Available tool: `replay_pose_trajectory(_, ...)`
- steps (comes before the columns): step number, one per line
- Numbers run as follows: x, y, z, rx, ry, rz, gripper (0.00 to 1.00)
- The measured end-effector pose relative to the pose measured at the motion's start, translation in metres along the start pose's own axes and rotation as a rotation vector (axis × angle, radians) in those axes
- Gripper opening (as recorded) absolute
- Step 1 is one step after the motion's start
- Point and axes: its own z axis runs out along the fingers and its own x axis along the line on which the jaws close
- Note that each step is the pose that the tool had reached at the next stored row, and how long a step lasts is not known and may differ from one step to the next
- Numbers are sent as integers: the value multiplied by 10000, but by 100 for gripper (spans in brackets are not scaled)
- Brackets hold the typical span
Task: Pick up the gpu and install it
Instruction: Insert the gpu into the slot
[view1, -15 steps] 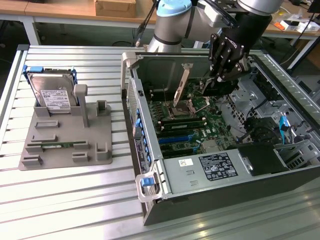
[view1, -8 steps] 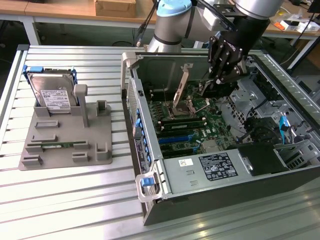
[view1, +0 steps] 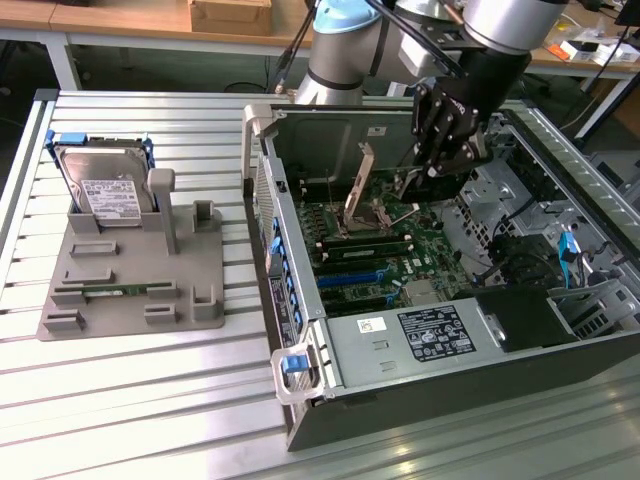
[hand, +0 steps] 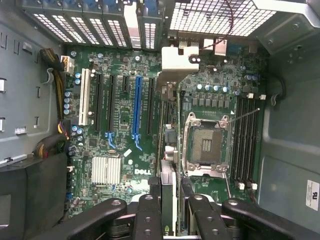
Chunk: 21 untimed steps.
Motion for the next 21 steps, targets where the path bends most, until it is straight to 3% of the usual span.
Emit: replay_pose_trajectory(21,5,-4,132,-1,2,-56,26)
